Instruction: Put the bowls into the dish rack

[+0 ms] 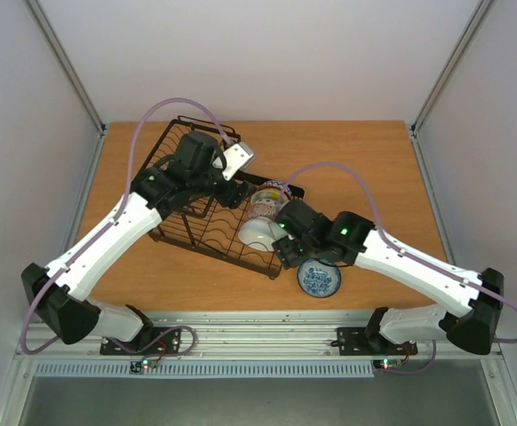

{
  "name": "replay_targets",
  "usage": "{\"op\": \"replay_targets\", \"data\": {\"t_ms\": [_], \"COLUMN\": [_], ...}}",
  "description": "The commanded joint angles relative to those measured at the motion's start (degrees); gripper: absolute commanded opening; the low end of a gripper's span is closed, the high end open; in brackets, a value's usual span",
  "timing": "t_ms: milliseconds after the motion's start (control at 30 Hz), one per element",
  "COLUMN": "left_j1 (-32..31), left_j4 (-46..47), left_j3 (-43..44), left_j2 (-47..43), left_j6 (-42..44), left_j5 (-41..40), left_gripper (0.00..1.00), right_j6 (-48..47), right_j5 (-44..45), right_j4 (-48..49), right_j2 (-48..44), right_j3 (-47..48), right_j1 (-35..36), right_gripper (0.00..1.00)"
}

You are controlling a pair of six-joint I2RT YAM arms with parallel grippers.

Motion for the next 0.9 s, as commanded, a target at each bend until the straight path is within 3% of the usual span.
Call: {"op": "replay_targets", "data": {"t_ms": [0, 300, 600, 867], "left_j1": [1.0, 1.8, 3.6, 5.1], "left_j4": [5.0, 7.4, 11.2, 12.0], "left_j3": [-1.3, -2.4, -3.2, -3.5], "left_j2": [-2.3, -2.6, -3.9, -4.0], "left_j6": [1.3, 1.2, -1.4, -2.5], "left_j5": [-9.8, -15.9, -28.4, -30.3], "left_gripper": [0.75, 0.76, 0.79, 0.81], "right_j6": [-5.0, -9.9, -14.7, -16.4], "right_j5": [7.2, 12.0, 14.2, 18.1], "right_j4": [-1.7, -6.2, -5.5, -4.5], "right_j2": [2.7, 9.8, 15.9, 21.8], "right_j3": [5.5, 11.4, 12.9, 12.8], "right_j1": [4.1, 9.3, 12.3, 13.5], "right_gripper": [0.01, 0.01, 0.01, 0.01]}}
